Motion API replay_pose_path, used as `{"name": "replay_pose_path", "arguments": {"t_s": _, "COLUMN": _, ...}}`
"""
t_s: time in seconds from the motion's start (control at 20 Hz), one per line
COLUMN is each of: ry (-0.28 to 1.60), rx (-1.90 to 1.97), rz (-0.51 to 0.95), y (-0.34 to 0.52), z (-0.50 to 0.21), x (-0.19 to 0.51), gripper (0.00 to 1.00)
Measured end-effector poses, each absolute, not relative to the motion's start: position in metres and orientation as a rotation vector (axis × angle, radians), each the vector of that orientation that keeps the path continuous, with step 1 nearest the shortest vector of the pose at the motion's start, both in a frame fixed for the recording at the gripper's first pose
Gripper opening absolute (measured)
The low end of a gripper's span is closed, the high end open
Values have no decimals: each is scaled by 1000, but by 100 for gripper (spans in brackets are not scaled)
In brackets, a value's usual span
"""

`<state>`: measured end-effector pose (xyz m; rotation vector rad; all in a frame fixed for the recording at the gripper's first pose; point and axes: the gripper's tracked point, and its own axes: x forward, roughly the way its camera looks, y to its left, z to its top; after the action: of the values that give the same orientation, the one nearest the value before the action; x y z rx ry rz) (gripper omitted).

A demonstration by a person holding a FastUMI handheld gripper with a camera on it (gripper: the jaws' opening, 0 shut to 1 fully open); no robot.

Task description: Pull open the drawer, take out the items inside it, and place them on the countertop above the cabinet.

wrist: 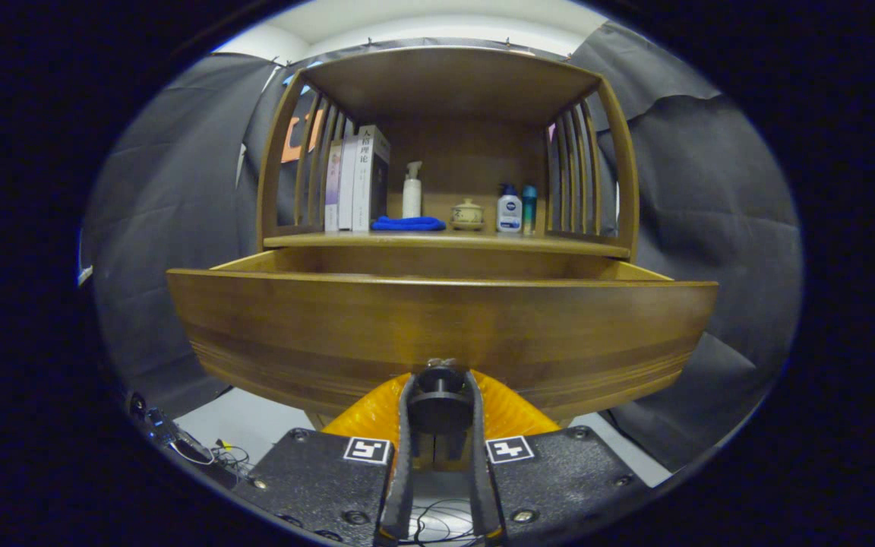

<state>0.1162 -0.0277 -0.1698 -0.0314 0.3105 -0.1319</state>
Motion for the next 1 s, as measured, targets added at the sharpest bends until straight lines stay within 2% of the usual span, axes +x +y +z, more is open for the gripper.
{"name": "replay_pose_path", "arguments": {"t_s": 0.75, "ry": 377, "rx": -33, "rz": -95, "y": -17, "z": -179, "x": 79, "gripper": 33}}
{"name": "replay_pose_path", "arguments": {"t_s": 1.0, "ry": 361, "rx": -65, "rz": -24, "y": -11, "z": -143, "x": 65, "gripper": 81}}
